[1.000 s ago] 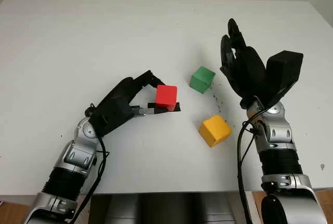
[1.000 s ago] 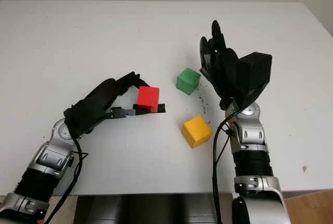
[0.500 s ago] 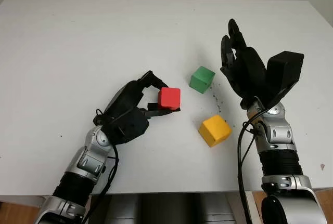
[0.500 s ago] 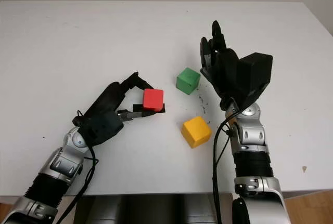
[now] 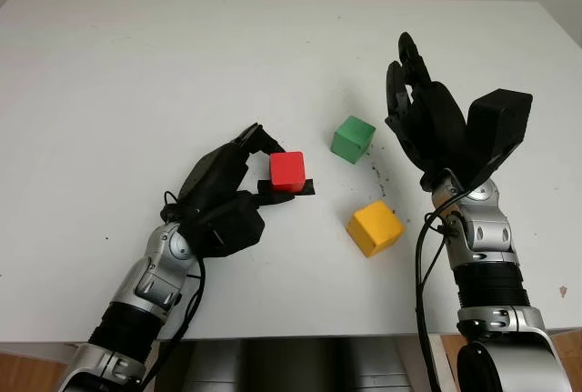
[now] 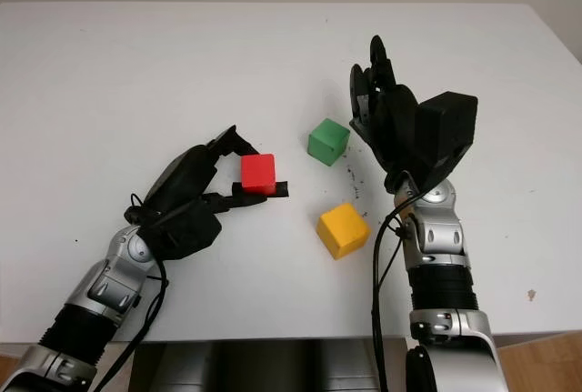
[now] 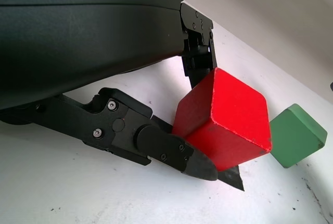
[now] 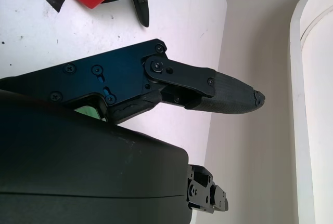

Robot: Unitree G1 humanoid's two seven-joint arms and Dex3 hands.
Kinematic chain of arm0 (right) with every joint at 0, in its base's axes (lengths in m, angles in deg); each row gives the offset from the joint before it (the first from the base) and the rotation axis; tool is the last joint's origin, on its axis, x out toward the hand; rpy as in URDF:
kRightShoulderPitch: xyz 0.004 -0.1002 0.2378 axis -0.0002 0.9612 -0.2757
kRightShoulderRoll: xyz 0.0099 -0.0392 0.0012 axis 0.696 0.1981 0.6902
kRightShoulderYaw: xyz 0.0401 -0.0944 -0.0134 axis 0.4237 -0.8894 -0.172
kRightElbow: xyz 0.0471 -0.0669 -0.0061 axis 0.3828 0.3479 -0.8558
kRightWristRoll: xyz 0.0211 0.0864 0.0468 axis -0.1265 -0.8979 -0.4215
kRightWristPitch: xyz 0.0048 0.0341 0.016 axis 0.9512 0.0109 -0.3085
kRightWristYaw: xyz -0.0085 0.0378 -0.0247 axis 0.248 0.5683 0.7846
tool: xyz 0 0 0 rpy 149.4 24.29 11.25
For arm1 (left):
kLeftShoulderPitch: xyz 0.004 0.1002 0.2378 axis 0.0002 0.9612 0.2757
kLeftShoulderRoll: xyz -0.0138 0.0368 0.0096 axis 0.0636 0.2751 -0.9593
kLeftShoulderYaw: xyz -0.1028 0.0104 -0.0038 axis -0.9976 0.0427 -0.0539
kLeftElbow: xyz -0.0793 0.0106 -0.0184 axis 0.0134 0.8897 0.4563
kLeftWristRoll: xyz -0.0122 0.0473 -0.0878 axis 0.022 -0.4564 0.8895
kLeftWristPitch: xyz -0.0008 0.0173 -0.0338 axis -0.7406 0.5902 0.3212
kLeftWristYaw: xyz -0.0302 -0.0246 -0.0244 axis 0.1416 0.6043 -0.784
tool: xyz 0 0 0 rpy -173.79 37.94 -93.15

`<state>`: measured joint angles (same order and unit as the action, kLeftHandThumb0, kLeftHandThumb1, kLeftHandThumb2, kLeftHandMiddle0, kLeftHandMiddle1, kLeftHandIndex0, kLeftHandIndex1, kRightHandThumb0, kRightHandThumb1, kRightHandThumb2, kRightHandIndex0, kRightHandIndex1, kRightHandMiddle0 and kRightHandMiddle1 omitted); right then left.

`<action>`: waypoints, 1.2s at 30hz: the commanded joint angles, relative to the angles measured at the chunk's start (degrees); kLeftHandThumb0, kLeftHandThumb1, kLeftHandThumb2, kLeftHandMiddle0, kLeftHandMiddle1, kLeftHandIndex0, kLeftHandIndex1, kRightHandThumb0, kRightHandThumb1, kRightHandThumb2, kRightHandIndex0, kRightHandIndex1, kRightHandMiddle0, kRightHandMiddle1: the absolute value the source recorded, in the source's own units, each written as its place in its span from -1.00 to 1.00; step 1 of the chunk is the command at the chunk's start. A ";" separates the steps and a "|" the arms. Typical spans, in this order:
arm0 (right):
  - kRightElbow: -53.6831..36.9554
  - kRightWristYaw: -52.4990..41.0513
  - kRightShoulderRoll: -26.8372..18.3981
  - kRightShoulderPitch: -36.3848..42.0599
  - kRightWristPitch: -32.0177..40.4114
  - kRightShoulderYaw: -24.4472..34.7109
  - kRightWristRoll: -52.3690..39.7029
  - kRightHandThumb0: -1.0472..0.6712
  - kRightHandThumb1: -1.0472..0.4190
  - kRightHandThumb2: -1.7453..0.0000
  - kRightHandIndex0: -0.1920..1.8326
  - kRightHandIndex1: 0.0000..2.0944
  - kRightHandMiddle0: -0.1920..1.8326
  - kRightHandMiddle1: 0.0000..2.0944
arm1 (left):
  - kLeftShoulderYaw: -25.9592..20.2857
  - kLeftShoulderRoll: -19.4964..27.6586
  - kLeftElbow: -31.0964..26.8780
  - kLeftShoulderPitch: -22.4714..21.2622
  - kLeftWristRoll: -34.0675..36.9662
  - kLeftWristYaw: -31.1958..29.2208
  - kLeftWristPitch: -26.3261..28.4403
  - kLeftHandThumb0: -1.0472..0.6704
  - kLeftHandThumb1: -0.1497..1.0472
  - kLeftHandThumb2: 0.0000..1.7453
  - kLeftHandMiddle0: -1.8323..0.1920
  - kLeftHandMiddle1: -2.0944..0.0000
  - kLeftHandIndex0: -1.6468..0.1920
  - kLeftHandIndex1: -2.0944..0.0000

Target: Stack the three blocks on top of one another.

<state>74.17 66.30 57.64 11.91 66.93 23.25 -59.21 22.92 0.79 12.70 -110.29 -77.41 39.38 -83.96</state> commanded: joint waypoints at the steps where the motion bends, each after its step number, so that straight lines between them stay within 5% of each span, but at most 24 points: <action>1: -1.06 0.14 -0.42 -0.38 0.35 0.26 -0.26 -0.61 -1.00 0.25 -1.00 -1.00 -1.00 -1.00 | 0.87 0.63 0.22 1.06 -0.43 -0.45 -0.19 -0.26 0.90 -0.94 0.70 0.95 0.46 -0.44; 3: -0.85 0.16 -0.36 -0.45 0.22 0.30 -0.32 -0.62 -1.00 0.25 -1.00 -1.00 -1.00 -1.00 | 1.28 1.13 -0.12 0.96 -1.03 -1.37 0.36 -0.32 0.90 -0.94 0.75 0.95 0.49 -0.19; 4: -0.73 0.12 -0.35 -0.47 0.10 0.32 -0.36 -0.62 -1.00 0.25 -1.00 -1.00 -1.00 -1.00 | 1.47 1.37 -0.36 0.90 -1.34 -1.88 0.75 -0.40 0.90 -0.94 0.82 0.96 0.50 0.22; 6: -0.83 0.38 -0.36 -0.38 -0.11 0.19 -0.07 -0.62 -1.00 0.26 -1.00 -1.00 -1.00 -1.00 | 1.82 1.77 -1.20 1.02 -2.02 -2.76 1.65 -0.45 0.90 -0.94 0.89 0.96 0.49 0.62; 9: -1.27 0.60 -0.30 -0.17 -0.01 0.14 -0.06 -0.63 -1.00 0.27 -1.00 -1.00 -1.00 -1.00 | 1.89 2.04 -1.83 1.11 -1.96 -3.82 2.26 -0.48 0.89 -0.94 0.96 0.96 0.57 0.90; 21: -1.32 0.17 -0.19 0.38 -0.34 0.25 -0.37 -0.59 -1.00 0.23 -1.00 -1.00 -1.00 -1.00 | 1.78 2.65 -1.57 0.91 0.21 -6.40 0.98 -0.53 0.90 -0.94 1.00 1.00 0.82 0.99; 28: -1.26 0.10 -0.38 0.42 -0.06 0.29 -0.41 -0.60 -1.00 0.23 -1.00 -1.00 -1.00 -1.00 | 0.58 2.53 -1.90 0.95 0.94 -5.03 0.42 -0.73 0.94 -0.93 1.00 1.00 0.99 1.00; 32: -1.88 0.29 -0.35 0.56 0.31 0.43 -0.59 -0.60 -1.00 0.23 -1.00 -1.00 -1.00 -1.00 | -2.94 2.30 -2.44 1.52 5.45 -3.22 -2.11 -0.80 1.00 -0.45 1.00 1.00 1.00 1.00; 36: -1.92 0.35 -0.51 0.27 0.26 0.65 -0.80 -0.62 -1.00 0.25 -1.00 -1.00 -1.00 -1.00 | -7.17 2.53 -1.97 0.87 9.47 -0.36 -5.23 -0.83 1.00 -0.25 1.00 1.00 1.00 1.00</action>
<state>73.44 66.64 57.64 12.08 67.01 23.53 -59.81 17.25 3.27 11.15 -109.43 -68.84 38.24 -88.33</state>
